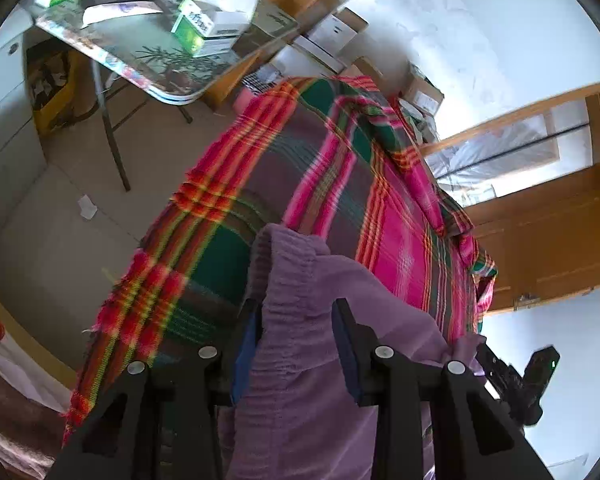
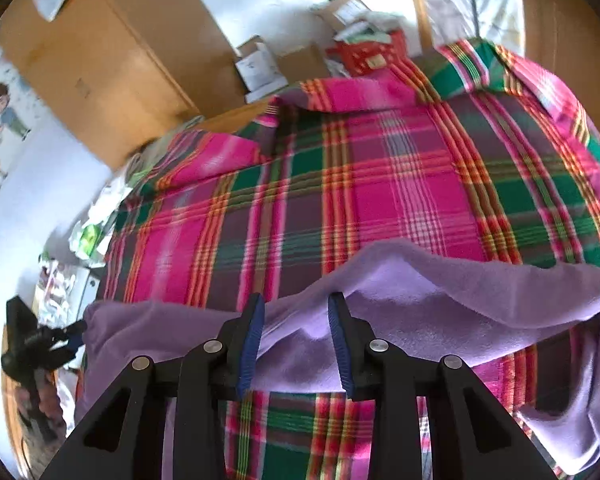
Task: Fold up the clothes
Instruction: 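Grasp the garment's edge with the right tool while the left tool holds the waistband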
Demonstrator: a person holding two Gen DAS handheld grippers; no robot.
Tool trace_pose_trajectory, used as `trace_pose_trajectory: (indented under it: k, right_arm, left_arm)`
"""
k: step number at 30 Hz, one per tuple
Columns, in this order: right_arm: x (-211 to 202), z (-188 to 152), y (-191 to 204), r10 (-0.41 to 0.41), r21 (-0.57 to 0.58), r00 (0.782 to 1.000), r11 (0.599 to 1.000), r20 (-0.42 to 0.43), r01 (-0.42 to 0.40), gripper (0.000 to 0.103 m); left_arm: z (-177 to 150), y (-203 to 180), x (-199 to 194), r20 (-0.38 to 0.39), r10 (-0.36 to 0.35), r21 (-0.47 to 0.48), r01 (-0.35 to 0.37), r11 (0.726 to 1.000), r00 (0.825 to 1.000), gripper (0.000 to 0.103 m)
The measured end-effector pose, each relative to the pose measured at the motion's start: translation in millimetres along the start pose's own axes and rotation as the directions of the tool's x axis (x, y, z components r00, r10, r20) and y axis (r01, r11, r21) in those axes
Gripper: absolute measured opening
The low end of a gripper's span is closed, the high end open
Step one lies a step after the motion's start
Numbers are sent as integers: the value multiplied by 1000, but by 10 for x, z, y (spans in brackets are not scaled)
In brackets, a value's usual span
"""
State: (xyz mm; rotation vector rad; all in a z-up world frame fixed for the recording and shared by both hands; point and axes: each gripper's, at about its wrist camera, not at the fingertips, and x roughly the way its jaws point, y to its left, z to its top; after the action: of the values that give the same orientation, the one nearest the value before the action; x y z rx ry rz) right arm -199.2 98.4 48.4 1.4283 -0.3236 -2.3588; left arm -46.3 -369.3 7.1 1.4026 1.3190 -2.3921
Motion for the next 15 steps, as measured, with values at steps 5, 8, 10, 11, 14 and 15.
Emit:
trace_pose_trajectory:
  k: [5, 8, 10, 11, 14, 15]
  right_arm:
    - [168, 25, -54, -8, 79, 999, 997, -54, 12, 34]
    - [203, -18, -75, -31, 97, 999, 995, -43, 35, 23]
    - [147, -63, -96, -37, 102, 999, 994, -28, 40, 8]
    - [118, -83, -101, -39, 102, 999, 994, -20, 41, 7]
    - [-30, -163, -89, -34, 87, 999, 996, 17, 32, 4]
    - [-87, -194, -83, -30, 81, 999, 996, 30, 28, 4]
  left_arm:
    - [-12, -16, 21, 5, 3, 1, -3, 1000, 1000, 37]
    - [-9, -9, 21, 7, 0, -2, 0, 1000, 1000, 36]
    - [-13, -14, 23, 13, 16, -1, -16, 1000, 1000, 29]
    - [-15, -10, 22, 17, 26, -1, -26, 1000, 1000, 25]
    - [-19, 8, 22, 24, 50, 4, -50, 999, 998, 16]
    - [-20, 16, 24, 24, 48, 0, -48, 999, 999, 15]
